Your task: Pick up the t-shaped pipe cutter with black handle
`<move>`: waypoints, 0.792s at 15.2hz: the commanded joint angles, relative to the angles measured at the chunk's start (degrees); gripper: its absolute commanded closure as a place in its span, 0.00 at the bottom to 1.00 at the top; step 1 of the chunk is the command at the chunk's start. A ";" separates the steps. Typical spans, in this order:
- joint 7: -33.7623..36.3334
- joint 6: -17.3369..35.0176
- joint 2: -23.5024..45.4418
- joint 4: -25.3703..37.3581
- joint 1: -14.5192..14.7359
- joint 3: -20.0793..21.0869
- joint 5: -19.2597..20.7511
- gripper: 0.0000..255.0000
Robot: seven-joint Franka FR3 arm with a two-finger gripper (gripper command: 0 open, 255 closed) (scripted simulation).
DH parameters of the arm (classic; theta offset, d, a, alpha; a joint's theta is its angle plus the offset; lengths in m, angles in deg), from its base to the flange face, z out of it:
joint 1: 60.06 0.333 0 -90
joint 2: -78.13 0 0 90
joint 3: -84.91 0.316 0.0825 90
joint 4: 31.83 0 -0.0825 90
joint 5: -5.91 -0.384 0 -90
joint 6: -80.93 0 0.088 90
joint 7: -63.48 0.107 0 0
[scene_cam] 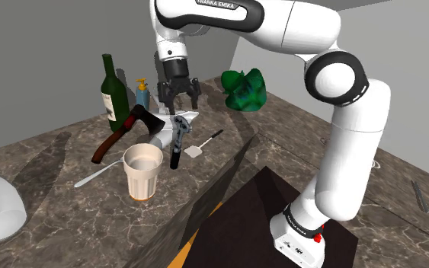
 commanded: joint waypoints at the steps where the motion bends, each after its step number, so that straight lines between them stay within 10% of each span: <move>1: 2.98 -3.92 7.58 8.71 1.37 0.22 -0.42 0.00; 11: 1.74 1.75 7.55 2.87 1.30 -0.06 -0.04 0.00; 12: 1.73 1.76 7.56 2.88 1.29 -0.07 -0.04 1.00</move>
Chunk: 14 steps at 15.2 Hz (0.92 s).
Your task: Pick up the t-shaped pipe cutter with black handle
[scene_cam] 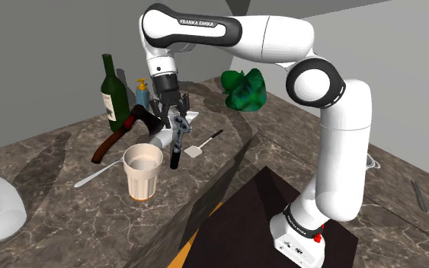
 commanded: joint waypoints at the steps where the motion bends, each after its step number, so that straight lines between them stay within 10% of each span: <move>1: -0.01 0.14 0.00 -0.12 0.01 0.00 0.00 1.00; 14: 0.78 -3.58 -0.07 3.61 0.07 0.15 -0.27 1.00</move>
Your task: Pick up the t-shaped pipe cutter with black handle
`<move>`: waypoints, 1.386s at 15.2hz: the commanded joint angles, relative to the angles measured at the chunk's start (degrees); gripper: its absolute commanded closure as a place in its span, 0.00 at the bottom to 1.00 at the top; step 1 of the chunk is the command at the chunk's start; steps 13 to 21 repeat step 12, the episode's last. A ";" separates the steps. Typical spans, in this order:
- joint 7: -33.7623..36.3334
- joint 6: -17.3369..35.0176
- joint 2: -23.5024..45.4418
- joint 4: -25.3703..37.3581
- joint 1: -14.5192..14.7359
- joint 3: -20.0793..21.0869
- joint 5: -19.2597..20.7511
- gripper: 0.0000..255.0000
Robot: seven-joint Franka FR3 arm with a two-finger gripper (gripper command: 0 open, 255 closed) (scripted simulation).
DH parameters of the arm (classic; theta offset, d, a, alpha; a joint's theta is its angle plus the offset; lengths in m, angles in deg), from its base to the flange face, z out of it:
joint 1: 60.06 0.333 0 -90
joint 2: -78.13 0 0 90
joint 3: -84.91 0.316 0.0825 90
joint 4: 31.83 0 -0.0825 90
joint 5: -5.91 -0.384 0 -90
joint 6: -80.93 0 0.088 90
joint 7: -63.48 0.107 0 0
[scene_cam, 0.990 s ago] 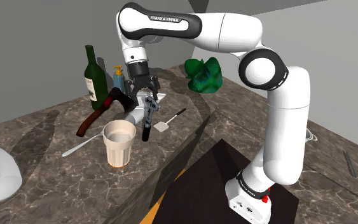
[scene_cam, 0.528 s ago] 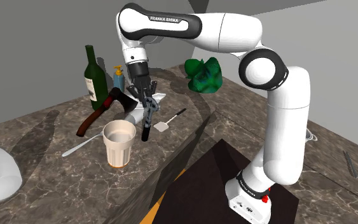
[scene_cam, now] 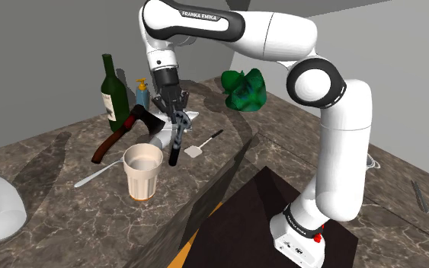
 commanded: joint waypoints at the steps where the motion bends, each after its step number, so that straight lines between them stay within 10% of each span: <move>1: 0.23 -1.58 0.15 1.72 -0.02 0.02 -0.04 1.00; 21: 2.11 -9.22 1.54 10.92 0.36 0.33 -0.51 1.00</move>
